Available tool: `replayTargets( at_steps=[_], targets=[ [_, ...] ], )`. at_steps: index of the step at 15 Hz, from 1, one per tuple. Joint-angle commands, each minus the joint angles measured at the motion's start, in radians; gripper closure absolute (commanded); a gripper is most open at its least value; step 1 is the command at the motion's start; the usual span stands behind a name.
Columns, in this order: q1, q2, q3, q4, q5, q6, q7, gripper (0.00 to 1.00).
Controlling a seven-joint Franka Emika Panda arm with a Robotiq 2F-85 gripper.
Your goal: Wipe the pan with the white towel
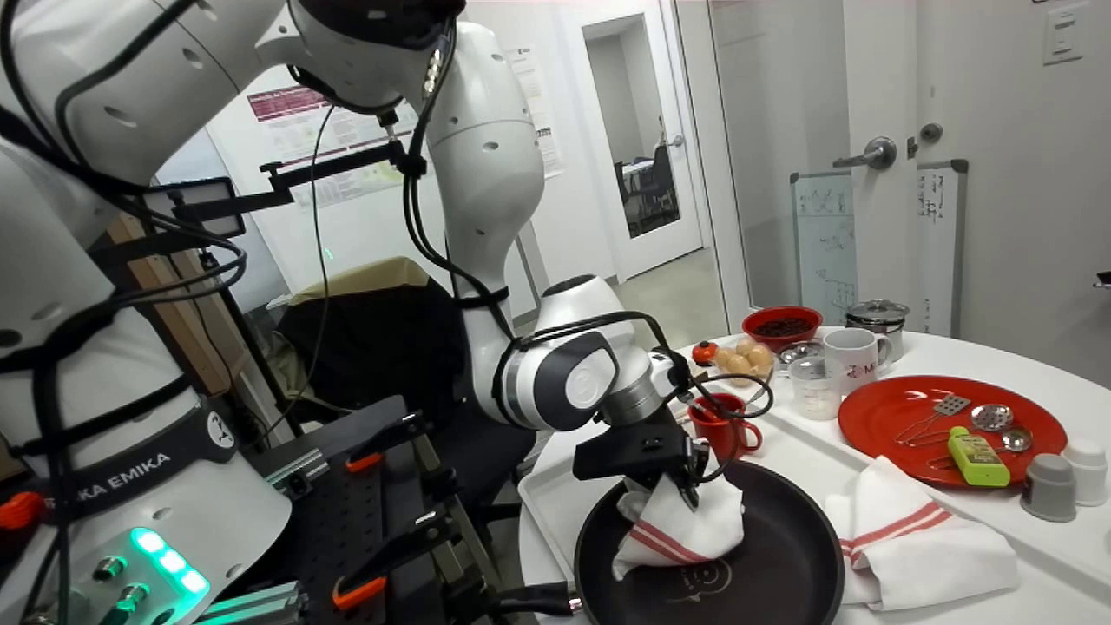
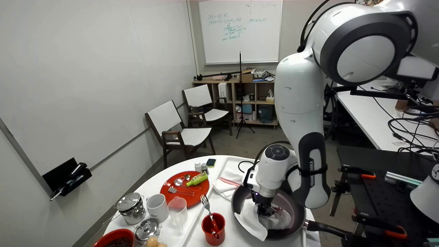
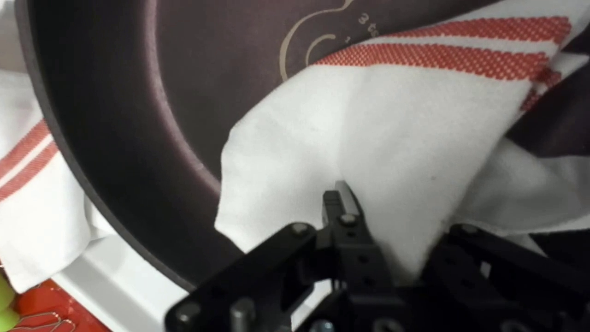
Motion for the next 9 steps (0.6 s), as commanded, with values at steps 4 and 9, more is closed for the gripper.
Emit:
replayTargets(
  at_steps=[4,9],
  targets=[
    [-0.055,0.059,0.055,0.036,0.003,-0.004,-0.012,0.97],
    [-0.19,0.052,0.065,0.08,-0.013,-0.028,-0.006,0.97]
  ],
)
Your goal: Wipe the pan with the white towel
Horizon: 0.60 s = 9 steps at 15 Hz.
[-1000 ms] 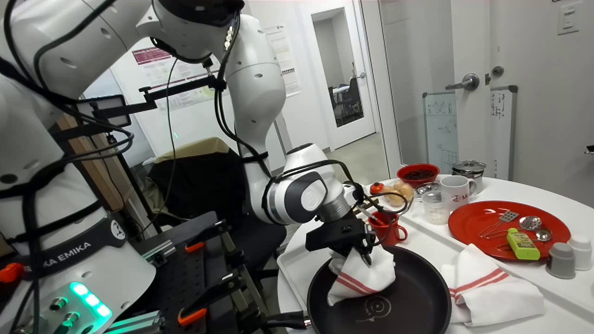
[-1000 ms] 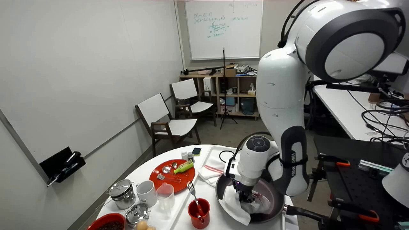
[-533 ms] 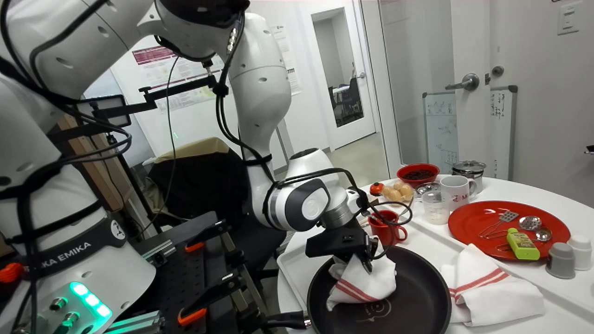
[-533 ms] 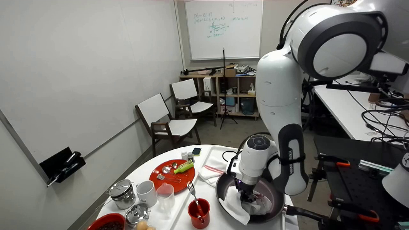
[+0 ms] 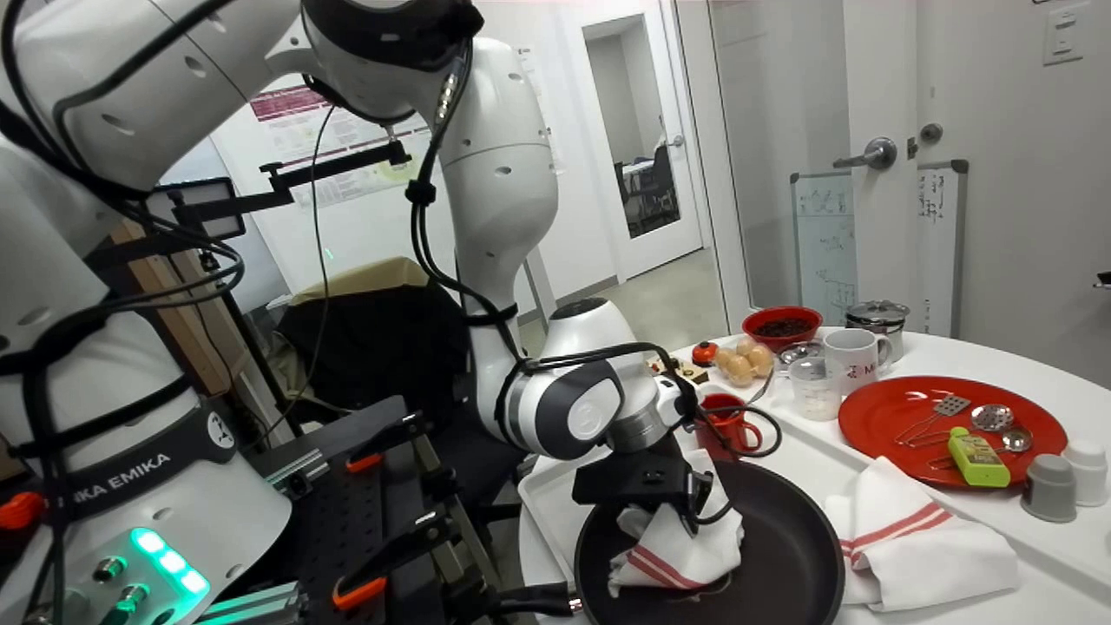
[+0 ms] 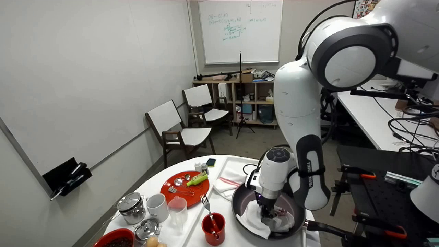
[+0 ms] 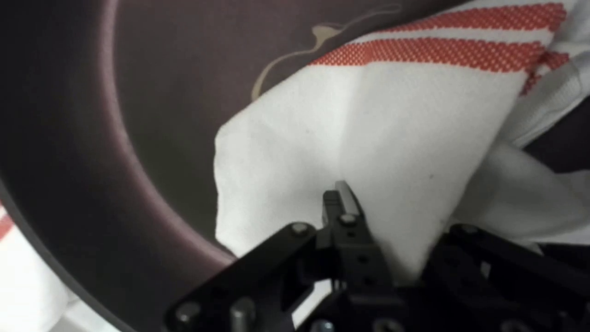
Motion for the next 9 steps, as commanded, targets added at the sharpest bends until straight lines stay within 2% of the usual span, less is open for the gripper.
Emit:
replayTargets(
  at_steps=[1,5,9],
  targets=[
    [-0.122,-0.002,0.016,0.054,-0.01,-0.024,-0.004,0.97],
    [-0.222,0.002,0.021,0.105,-0.009,-0.048,0.003,0.97],
    [-0.27,-0.012,0.043,0.104,-0.017,-0.055,0.003,0.97]
  ],
)
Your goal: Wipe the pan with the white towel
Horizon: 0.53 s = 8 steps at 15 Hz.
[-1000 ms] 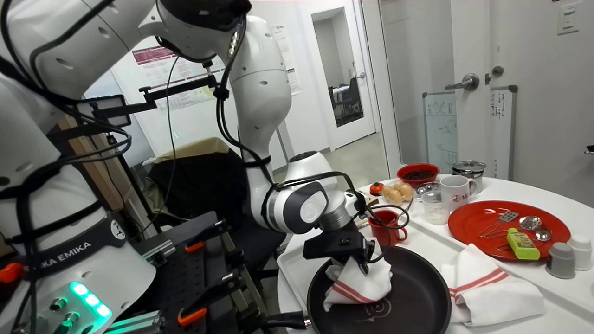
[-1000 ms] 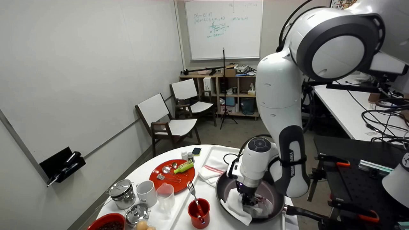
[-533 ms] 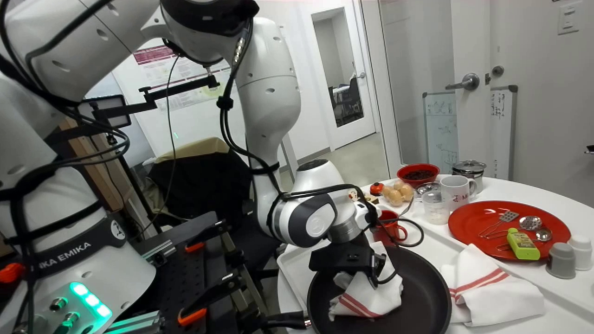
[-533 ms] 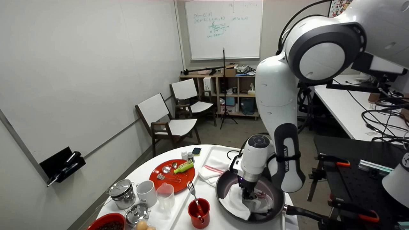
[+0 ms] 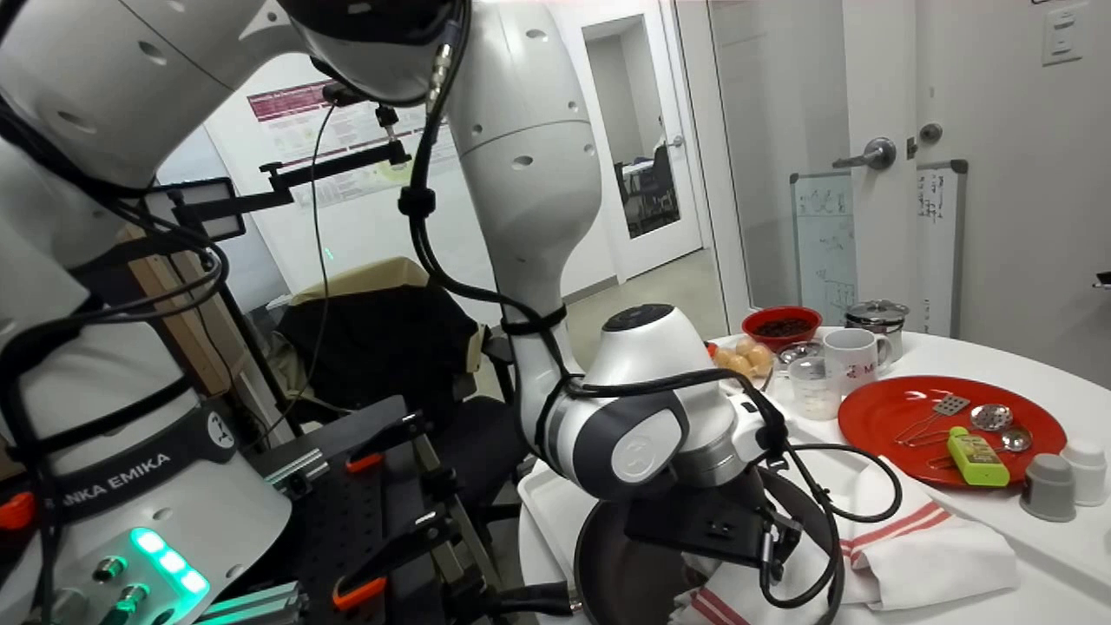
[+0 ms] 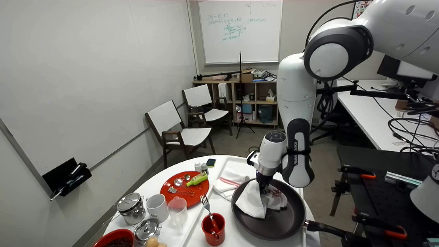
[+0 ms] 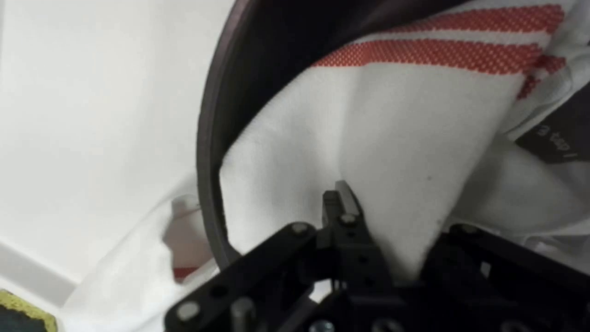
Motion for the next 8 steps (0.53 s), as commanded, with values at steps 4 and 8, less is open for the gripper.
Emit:
replayTargets(
  at_steps=[4,8],
  targets=[
    [-0.088,-0.076,0.074,-0.056,-0.044,0.017,-0.002,0.97],
    [-0.16,-0.165,0.11,-0.125,-0.074,0.071,0.004,0.97]
  ],
)
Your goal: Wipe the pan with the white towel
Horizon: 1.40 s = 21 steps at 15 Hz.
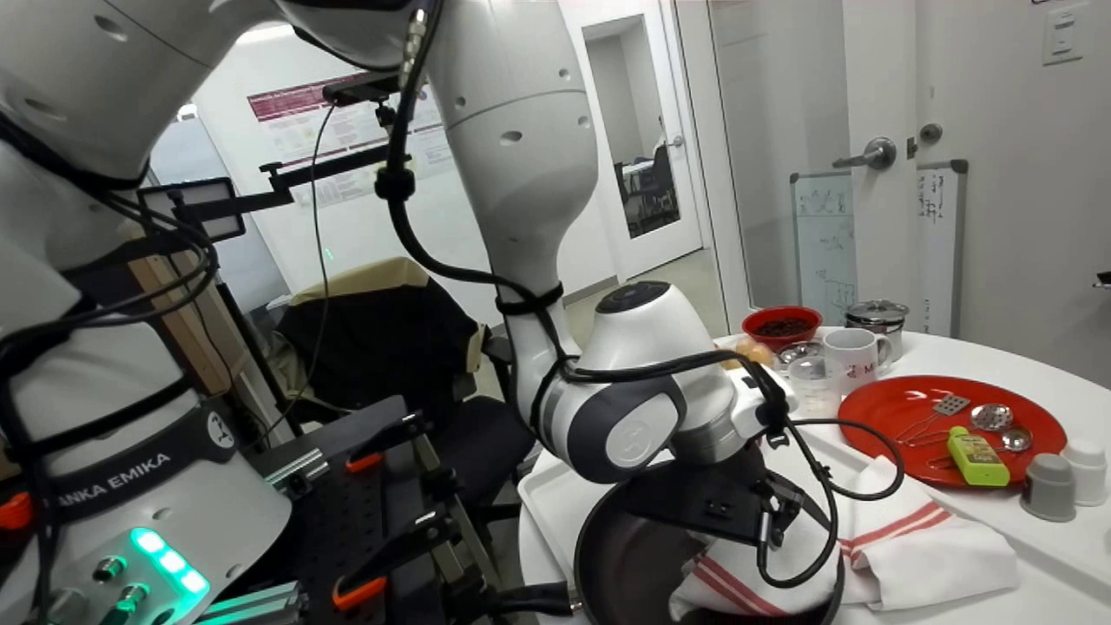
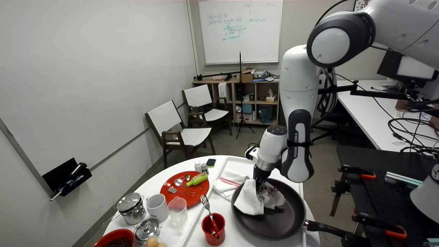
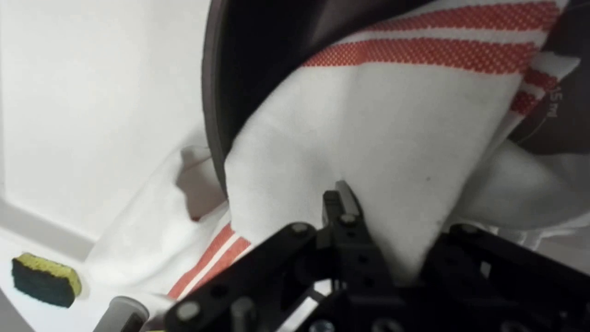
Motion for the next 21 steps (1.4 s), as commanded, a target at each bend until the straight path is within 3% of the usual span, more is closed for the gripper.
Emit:
replayTargets(
  at_steps=[1,8,14,21],
  targets=[
    [-0.105,-0.126,0.056,-0.08,-0.062,0.009,0.006,0.97],
    [-0.312,-0.244,0.134,-0.115,-0.114,0.009,0.026,0.97],
    [-0.42,-0.24,0.15,-0.082,-0.095,-0.022,0.058,0.97],
    [-0.547,-0.199,0.216,0.005,-0.037,-0.183,0.086,0.97]
  ],
)
